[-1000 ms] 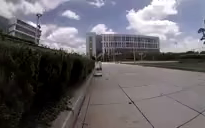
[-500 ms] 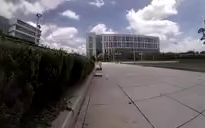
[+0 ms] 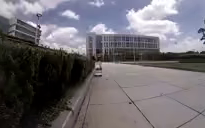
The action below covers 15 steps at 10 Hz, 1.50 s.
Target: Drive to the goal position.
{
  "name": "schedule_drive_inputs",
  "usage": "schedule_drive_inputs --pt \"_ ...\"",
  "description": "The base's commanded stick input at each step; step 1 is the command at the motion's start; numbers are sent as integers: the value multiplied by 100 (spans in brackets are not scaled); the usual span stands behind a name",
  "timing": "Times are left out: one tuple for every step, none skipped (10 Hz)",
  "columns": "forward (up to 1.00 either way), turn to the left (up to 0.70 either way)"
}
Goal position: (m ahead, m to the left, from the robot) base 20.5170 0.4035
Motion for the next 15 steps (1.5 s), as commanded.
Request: schedule_drive_inputs --pt "4 0" --pt "4 0" --pt "4 0" --pt "4 0" --pt "2 0" --pt "0 0" --pt "1 0" --pt "3 0" --pt "1 0" --pt "2 0" --pt "4 0" --pt "4 0" --pt "4 0" --pt "4 0" --pt "4 0"
